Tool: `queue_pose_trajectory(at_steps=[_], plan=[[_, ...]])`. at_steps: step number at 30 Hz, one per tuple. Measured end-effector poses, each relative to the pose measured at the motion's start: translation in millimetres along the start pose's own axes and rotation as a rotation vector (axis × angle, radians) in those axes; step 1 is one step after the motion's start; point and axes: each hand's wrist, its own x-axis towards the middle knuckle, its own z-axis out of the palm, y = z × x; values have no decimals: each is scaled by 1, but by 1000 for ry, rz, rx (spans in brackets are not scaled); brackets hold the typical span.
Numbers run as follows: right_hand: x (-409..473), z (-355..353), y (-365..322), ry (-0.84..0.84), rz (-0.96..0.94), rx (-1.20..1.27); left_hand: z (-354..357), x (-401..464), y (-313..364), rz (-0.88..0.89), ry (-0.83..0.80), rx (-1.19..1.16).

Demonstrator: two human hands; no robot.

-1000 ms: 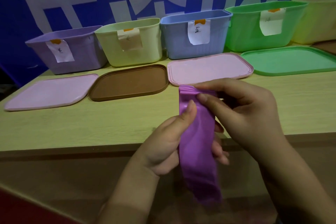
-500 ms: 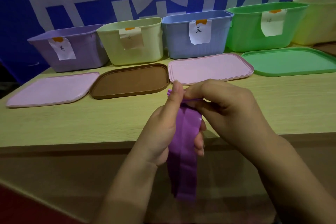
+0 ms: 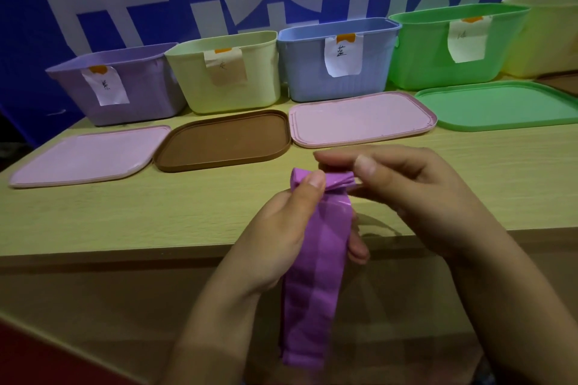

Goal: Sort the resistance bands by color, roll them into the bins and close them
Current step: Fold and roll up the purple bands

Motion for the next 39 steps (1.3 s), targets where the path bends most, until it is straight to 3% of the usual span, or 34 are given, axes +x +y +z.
queue_pose_trajectory(at_steps=[3,6,8,14,20,27,31,36,39], plan=[[5,1,-7,27,80,-117,-3,-2,1,7,-30,109],[7,0,-12,-100,158,-300,-10,-4,-2,34,9,138],[5,-1,-15,-145,175,-298,-13,-4,-1,45,16,105],[4,9,-13,-41,34,-296,-12,-2,-8,94,-11,-119],[3,17,-8,119,-22,-362,-10,8,-16,-8,-78,-540],[2,21,-10,175,-75,-459,-8,6,-15,64,-1,-381],[4,25,-7,209,-165,-498,-1,5,-10,90,153,-323],[7,15,-16,56,38,-239,-6,0,-10,97,101,-270],[8,6,-22,-122,132,-279,-10,-1,-12,76,-12,-244]])
